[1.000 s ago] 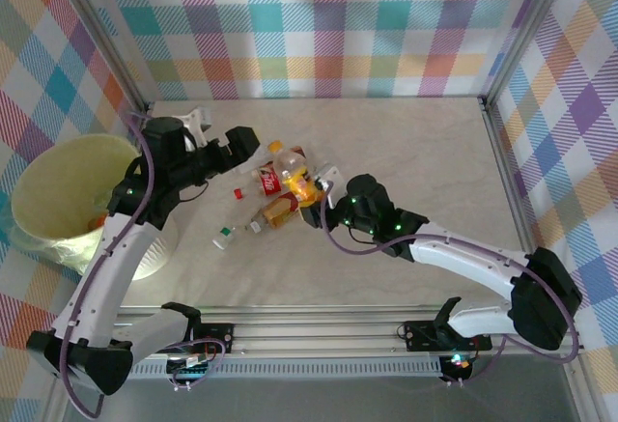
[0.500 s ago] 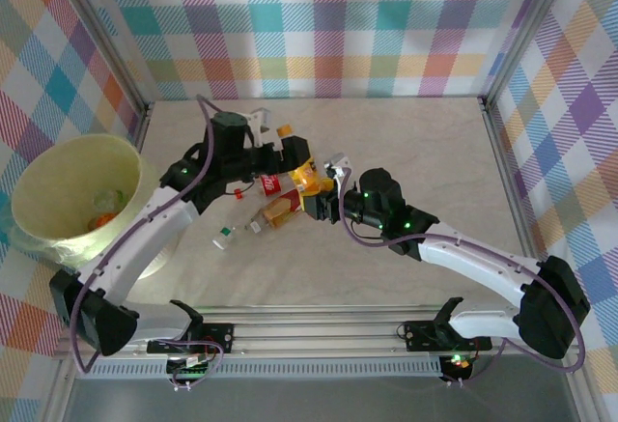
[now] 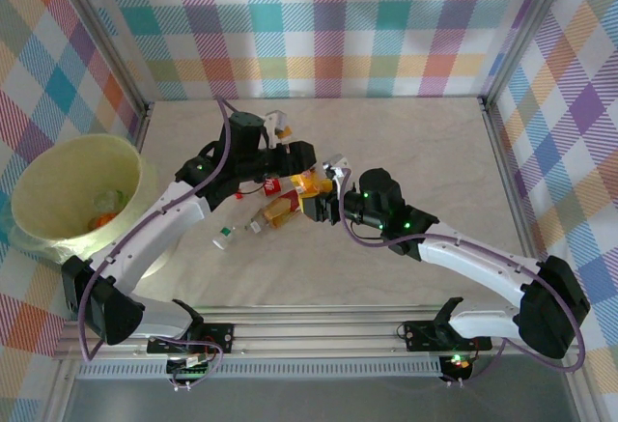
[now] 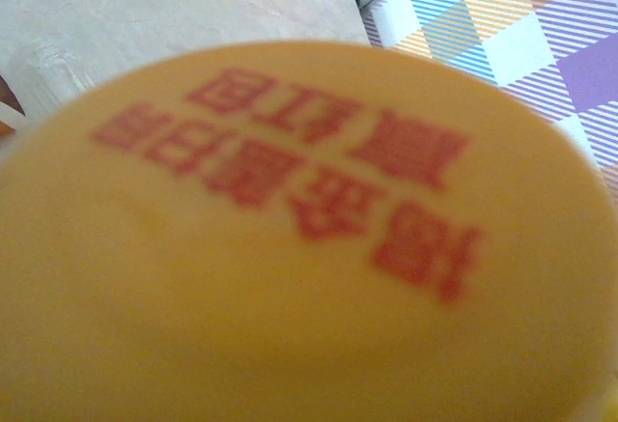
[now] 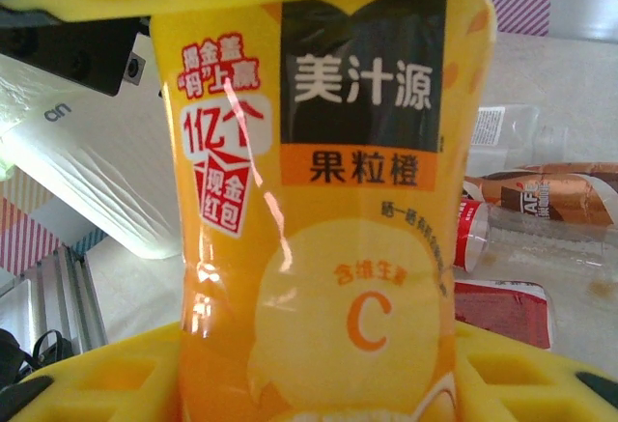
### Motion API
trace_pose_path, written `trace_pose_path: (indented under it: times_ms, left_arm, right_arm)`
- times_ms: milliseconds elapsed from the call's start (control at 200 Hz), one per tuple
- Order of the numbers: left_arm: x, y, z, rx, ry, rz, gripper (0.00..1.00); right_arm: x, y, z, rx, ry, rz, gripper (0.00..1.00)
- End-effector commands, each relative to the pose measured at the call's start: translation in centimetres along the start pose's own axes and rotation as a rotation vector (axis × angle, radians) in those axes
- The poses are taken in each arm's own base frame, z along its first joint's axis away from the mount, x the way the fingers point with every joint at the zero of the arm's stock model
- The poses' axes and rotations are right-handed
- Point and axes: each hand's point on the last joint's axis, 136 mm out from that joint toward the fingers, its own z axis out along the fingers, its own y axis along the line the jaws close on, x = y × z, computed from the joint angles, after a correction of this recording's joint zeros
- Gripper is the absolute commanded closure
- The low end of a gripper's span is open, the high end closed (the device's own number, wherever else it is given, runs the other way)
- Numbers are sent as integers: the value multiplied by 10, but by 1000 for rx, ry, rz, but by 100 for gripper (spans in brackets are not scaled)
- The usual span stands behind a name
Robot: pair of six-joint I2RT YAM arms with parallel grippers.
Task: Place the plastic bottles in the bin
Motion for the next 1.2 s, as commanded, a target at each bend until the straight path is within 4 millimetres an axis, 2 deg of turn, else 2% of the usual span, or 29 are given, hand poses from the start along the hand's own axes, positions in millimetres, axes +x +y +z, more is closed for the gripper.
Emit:
trace_pose_path:
  times_ms: [0, 340, 545, 570, 780, 915, 1015, 1195]
  left_arm:
    - [-8, -9, -6, 14, -34, 52, 39]
    - [-18, 4, -12, -60, -105, 33, 41]
    - [-21, 10, -16, -97, -132, 15, 42]
    - [-21, 11, -17, -102, -134, 16, 42]
    - [-26, 20, -27, -170, -167, 17, 42]
    - [-33, 27, -41, -233, -200, 34, 42]
    - [-43, 30, -59, -292, -235, 55, 42]
    - [-58, 35, -104, -369, -328, 63, 42]
  right_arm:
    - [-24, 11, -1, -36, -57, -12, 42]
    - [-20, 12, -8, -34, -36, -87, 16]
    - [-16, 12, -19, -19, -2, -177, 7]
    - [-16, 13, -21, -18, 0, -190, 0]
    - [-11, 10, -29, 8, 36, -247, 0]
    - [-9, 8, -31, 19, 41, -264, 0]
    - [-12, 2, -33, 54, 24, -266, 0]
    - [-17, -12, -35, 140, 3, -266, 0]
